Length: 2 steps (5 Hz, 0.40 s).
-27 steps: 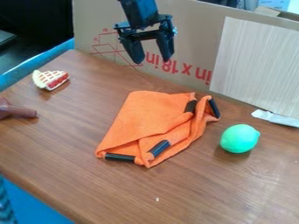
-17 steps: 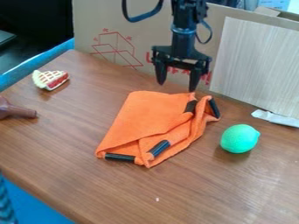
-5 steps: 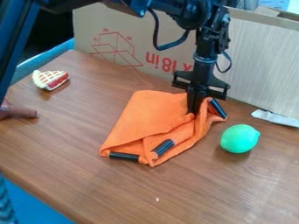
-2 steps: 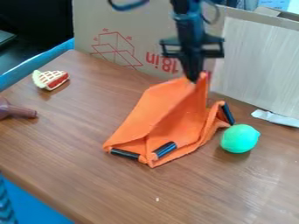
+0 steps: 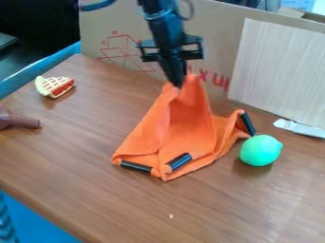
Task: Unfold the cloth from top right to bottom left
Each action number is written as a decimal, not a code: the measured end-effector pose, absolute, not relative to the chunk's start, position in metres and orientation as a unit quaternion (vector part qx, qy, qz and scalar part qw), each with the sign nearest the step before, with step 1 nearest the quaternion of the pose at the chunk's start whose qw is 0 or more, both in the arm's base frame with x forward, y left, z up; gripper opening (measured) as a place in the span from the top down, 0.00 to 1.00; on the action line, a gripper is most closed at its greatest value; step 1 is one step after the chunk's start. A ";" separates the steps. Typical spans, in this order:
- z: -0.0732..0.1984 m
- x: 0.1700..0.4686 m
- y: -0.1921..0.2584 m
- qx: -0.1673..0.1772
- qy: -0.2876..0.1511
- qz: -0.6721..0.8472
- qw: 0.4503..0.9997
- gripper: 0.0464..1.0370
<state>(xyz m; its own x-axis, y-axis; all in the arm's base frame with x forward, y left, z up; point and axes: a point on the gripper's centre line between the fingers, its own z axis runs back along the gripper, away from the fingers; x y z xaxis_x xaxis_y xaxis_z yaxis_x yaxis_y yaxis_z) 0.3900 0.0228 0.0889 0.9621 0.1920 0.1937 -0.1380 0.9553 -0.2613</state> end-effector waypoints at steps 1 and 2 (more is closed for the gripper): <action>0.089 0.383 0.052 -0.125 -0.109 0.074 0.983 1.00; 0.090 0.375 0.078 -0.134 -0.108 0.082 0.982 1.00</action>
